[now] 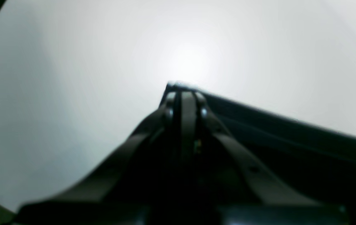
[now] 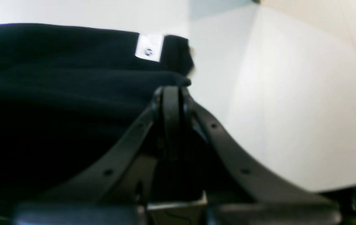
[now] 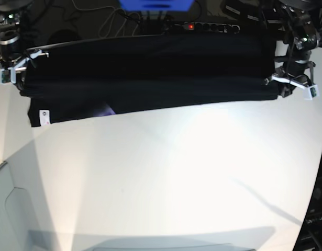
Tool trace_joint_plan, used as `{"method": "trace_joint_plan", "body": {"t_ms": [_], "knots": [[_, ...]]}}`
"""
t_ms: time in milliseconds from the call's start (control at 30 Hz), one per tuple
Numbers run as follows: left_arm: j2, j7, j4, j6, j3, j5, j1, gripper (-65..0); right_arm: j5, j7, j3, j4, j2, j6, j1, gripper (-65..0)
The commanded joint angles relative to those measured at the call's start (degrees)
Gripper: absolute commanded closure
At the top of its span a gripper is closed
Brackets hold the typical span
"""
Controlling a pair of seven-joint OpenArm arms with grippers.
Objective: Fold the T-shirt properly
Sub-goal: 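Pull the folded shirt strip toward the robot with both grippers, then hold the strip ends with both grippers and straighten it taut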
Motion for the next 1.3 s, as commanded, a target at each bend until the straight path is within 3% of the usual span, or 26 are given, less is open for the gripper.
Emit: {"method": "trace_joint_plan", "body": {"t_ms": [0,233,533,1267], "knots": [[-0.9,-1.8,0.7,0.1,-0.7,0.2,-0.1,0.0,0.4,1.4,1.1,1.1,0.7,0.4,-0.9,0.0],[-0.8,-1.9,0.6,0.1,-0.7,0.3,-0.1,0.0,0.5,1.4,1.1,1.1,0.7,0.4,-4.5,0.0],[-0.9,-2.1,-2.9,0.1,-0.7,0.4,-0.6,0.0,0.5,1.5,-0.4,1.1,-3.3,0.4,-6.8,0.0],[-0.3,-1.9,-5.5,0.1,-5.0,0.3,-3.9,0.0,0.5,1.5,-1.4,1.0,-3.0,0.4,-11.2,0.0]]}}
